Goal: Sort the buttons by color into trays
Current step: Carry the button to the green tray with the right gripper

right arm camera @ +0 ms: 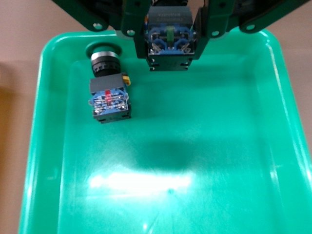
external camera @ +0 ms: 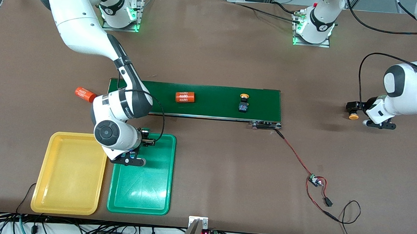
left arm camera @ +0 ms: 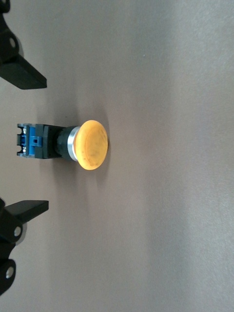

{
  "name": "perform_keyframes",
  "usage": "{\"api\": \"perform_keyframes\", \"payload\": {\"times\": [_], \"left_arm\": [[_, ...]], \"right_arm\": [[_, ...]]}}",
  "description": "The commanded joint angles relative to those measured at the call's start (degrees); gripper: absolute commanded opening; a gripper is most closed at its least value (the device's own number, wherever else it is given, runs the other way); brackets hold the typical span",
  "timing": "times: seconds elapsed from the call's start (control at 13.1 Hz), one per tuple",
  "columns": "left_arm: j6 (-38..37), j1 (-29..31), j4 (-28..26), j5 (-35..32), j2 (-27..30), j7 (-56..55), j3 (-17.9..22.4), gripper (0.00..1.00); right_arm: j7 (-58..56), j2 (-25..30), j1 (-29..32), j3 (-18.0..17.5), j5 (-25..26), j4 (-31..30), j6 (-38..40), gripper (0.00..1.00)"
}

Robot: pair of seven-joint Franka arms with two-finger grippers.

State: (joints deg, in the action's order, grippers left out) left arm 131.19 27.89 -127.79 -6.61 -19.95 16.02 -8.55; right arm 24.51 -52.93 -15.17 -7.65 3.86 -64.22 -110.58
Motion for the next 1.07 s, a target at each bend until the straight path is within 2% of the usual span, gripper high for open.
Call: {"api": "perform_keyframes", "payload": {"times": [0.0,0.46,0.53,0.61,0.69,0.84,0.91,0.99], "left_arm": [[0.99,0.85,-0.09,-1.21,-0.79,1.03,0.02,1.0],[1.7,1.2,-0.27,-1.21,-2.37,1.03,-0.06,0.99],[1.7,1.55,-0.27,-1.21,-2.55,1.03,-0.06,0.88],[1.7,1.56,-0.27,-1.21,-2.81,1.03,-0.06,0.73],[1.79,1.56,-0.27,-1.21,-2.82,1.03,-0.06,0.52],[1.7,1.56,-0.27,-1.21,-2.64,0.95,-0.06,0.17],[1.52,1.47,-0.18,-1.21,-2.2,0.95,-0.06,0.04],[1.09,1.21,-0.01,-1.21,-1.68,0.95,-0.15,0.0]], "right_arm": [[-1.13,-0.68,-0.39,0.96,-0.44,3.91,2.65,0.0],[-3.15,-1.73,-1.0,4.39,-0.35,5.15,-3.22,0.0],[-3.06,-1.91,-1.09,4.48,-0.35,5.15,-4.89,0.0],[-2.63,-2.61,-1.52,4.48,-0.35,5.15,-6.39,0.0],[-2.01,-3.31,-2.14,4.48,-0.35,5.15,-7.62,0.0],[-0.52,-5.07,-3.63,4.4,-0.35,5.15,-10.78,0.0],[-0.51,-5.86,-3.73,4.48,-0.35,5.15,-12.36,0.0],[-0.51,-6.3,-3.73,4.57,-0.26,5.07,-12.99,0.01]]}}
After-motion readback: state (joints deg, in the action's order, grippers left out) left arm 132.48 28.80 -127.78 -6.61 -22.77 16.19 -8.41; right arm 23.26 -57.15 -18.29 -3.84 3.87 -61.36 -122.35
